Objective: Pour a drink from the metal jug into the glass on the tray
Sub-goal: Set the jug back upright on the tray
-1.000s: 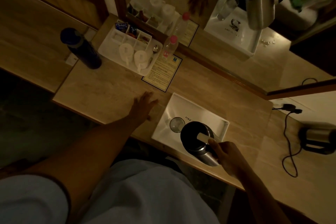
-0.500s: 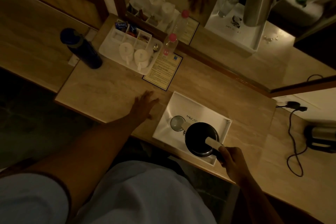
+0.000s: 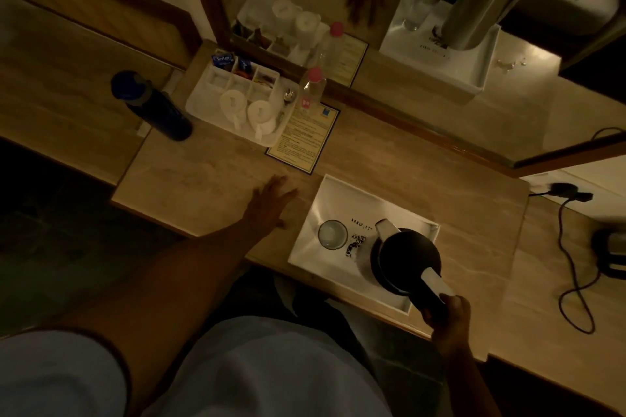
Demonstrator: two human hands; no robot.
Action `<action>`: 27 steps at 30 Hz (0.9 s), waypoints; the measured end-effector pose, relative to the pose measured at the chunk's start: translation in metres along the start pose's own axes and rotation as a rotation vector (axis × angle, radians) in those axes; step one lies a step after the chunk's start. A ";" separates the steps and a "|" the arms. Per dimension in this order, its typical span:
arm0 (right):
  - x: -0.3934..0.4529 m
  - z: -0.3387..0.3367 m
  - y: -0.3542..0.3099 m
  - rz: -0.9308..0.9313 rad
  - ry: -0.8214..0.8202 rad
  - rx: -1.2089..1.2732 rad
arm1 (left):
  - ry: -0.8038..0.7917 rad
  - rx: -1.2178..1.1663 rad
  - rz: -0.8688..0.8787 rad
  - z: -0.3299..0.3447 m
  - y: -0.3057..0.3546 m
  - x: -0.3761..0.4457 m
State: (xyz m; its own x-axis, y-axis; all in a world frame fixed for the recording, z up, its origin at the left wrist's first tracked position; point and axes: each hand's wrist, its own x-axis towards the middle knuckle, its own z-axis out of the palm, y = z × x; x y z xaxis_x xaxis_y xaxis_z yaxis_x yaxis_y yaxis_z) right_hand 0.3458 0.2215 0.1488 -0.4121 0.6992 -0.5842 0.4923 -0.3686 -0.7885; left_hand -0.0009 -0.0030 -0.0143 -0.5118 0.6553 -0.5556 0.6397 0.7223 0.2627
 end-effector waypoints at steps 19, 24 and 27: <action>0.024 0.004 0.020 0.108 0.186 0.276 | 0.026 0.011 0.028 -0.001 0.001 -0.003; 0.018 0.003 0.025 0.133 0.200 0.290 | 0.015 0.000 0.019 -0.005 0.004 -0.006; 0.017 0.003 0.031 0.153 0.195 0.278 | 0.020 -0.006 0.037 -0.003 0.003 -0.005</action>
